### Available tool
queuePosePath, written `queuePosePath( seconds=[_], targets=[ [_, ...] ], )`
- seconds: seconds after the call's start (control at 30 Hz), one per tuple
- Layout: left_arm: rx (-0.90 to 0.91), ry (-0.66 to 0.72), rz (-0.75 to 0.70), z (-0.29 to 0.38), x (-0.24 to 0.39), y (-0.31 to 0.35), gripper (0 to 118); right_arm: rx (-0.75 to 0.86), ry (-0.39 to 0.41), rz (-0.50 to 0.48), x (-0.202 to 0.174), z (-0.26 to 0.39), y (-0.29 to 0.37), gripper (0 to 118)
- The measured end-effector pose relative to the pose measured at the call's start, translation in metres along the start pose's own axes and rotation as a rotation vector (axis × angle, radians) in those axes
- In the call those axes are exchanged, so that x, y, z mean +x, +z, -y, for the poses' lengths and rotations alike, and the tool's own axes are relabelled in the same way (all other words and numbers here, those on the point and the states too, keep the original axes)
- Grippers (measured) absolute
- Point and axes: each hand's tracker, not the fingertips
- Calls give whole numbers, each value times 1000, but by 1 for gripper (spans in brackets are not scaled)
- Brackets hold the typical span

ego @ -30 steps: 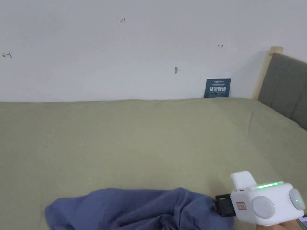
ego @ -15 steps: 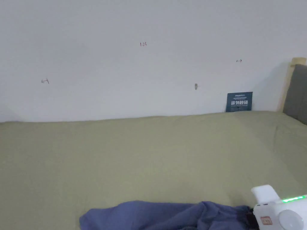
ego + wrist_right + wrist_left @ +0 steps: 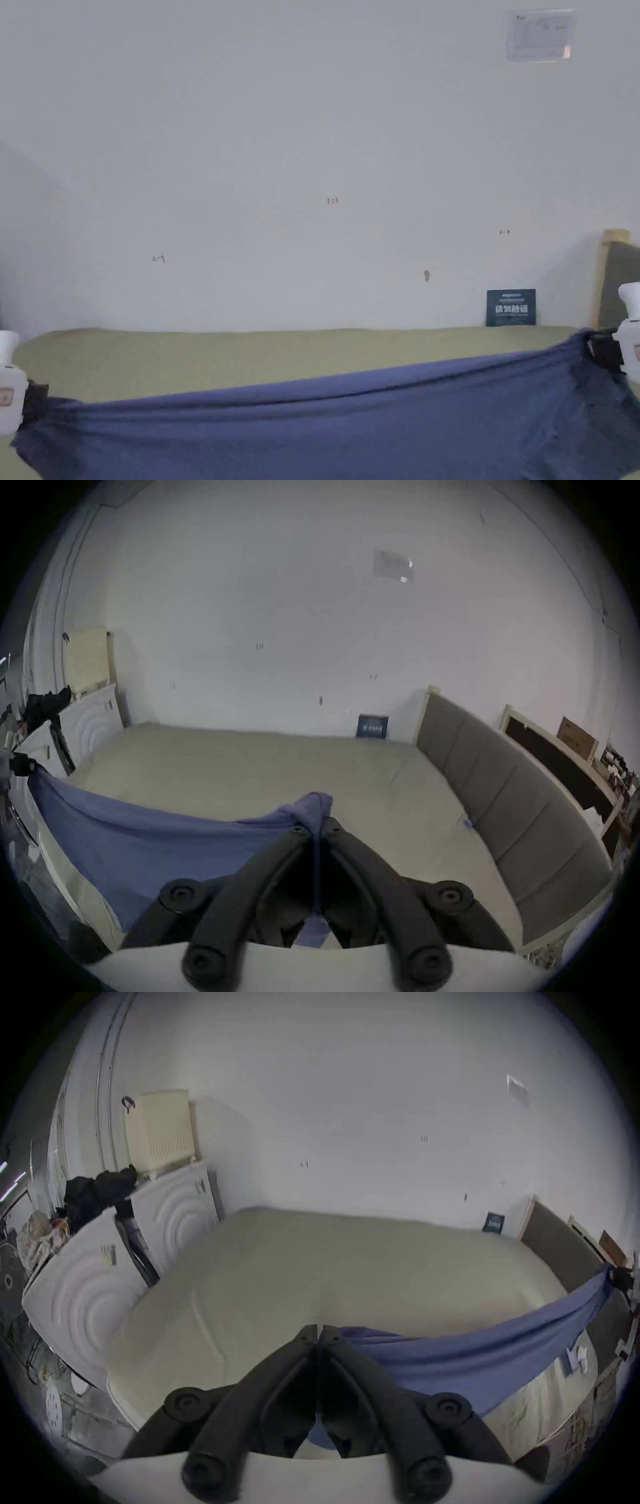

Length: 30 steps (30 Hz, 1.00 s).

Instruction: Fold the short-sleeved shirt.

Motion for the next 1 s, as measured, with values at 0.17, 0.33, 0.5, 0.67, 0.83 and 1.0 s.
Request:
queuePosePath(
  seconds=[0.17, 0.33, 0.5, 0.67, 0.83, 1.0],
  targets=[
    [82, -27, -46, -52, 18, 16, 0, 67, 38, 45, -9, -51, 24, 2],
    [137, -87, -110, -93, 42, 7, 0, 101, 55, 89, -15, -94, 20, 2],
    [169, -86, -135, -130, 60, -16, 0, 118, 58, 123, -16, -126, -6, 2],
    [189, -92, -163, -160, 77, -55, 0, 104, 75, 156, -16, -142, -50, 2],
    [199, -133, -231, -172, 94, -102, 0, 87, 69, 160, -15, -142, -101, 2],
    [189, -76, -218, -160, 99, -148, 0, 54, 40, 168, -18, -113, -155, 2]
  ],
)
